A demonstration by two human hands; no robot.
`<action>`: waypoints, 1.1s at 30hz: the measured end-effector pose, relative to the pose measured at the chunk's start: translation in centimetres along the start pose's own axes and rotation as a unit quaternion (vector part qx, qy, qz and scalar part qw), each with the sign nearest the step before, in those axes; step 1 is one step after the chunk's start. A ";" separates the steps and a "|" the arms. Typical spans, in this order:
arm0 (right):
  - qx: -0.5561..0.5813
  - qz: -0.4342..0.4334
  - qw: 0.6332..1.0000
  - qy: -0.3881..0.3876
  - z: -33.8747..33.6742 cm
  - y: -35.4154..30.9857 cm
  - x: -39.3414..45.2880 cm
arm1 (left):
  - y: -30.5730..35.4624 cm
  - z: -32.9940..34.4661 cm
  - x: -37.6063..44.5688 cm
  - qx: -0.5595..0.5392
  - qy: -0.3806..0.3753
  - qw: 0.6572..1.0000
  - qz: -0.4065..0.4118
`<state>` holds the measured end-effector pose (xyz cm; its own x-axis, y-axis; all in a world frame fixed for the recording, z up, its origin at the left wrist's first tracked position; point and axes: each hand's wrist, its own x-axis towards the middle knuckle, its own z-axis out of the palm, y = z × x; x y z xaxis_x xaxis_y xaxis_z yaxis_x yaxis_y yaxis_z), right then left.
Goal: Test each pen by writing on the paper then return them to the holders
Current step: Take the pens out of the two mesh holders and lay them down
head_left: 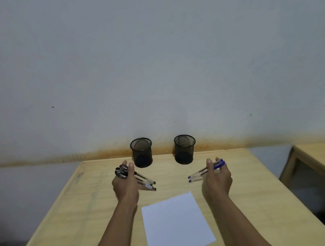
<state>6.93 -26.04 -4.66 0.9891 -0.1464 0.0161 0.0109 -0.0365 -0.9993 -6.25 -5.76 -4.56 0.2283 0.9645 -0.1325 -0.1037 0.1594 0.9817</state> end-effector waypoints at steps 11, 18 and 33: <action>-0.400 -0.067 0.912 -0.069 -2.3 2.1 0.5 | -0.1 -2.8 0.7 0.546 -0.024 0.829 0.114; -0.408 -0.115 0.900 -0.097 -2.4 2.1 -0.5 | -0.5 -4.1 0.6 0.493 0.001 0.861 0.127; -0.349 -0.167 0.913 -0.128 -3.9 -0.7 -2.9 | 1.2 -4.7 -2.0 0.459 -0.024 0.856 0.235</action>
<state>3.52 -29.43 -3.90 0.9506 0.2209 0.2180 0.3104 -0.6712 -0.6732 -11.34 -6.57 -3.78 0.4126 0.8636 0.2897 0.6051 -0.4976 0.6215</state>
